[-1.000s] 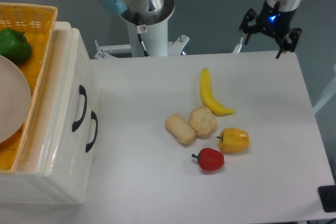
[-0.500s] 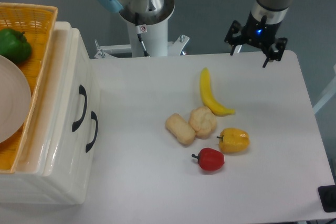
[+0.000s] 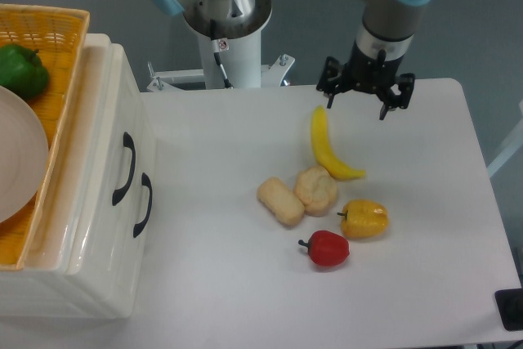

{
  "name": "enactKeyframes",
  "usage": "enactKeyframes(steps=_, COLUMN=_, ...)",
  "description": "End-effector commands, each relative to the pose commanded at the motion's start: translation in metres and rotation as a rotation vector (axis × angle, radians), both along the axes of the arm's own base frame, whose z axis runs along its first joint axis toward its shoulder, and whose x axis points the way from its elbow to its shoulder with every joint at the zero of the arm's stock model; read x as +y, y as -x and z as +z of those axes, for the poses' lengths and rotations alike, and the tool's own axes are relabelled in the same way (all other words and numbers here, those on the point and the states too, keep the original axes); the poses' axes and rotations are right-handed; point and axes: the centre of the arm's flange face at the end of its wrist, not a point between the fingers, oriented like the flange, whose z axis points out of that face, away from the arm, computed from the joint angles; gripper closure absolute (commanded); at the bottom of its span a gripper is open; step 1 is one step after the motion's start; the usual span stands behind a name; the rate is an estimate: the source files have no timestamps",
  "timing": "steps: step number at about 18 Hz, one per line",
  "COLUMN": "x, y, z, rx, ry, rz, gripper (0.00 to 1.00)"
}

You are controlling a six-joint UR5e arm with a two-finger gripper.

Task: Slide open the top white drawer
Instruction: 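Lower the open gripper toward the upper drawer's black handle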

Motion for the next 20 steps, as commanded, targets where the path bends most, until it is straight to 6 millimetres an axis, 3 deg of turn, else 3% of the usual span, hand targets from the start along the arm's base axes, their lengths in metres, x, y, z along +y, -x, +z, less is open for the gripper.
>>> enactKeyframes(steps=2, x=0.002, y=-0.002, z=-0.001, rx=-0.006, ry=0.003, rz=0.031, gripper=0.00)
enactKeyframes(steps=10, x=0.046, y=-0.041, z=-0.003, rx=-0.043, ry=-0.015, rz=0.158, gripper=0.00)
enactKeyframes(steps=15, x=0.071, y=-0.069, z=-0.007, rx=-0.058, ry=-0.006, rz=0.151, gripper=0.00)
enactKeyframes(steps=20, x=0.115, y=-0.098, z=-0.015, rx=-0.075, ry=0.007, rz=0.192, gripper=0.00)
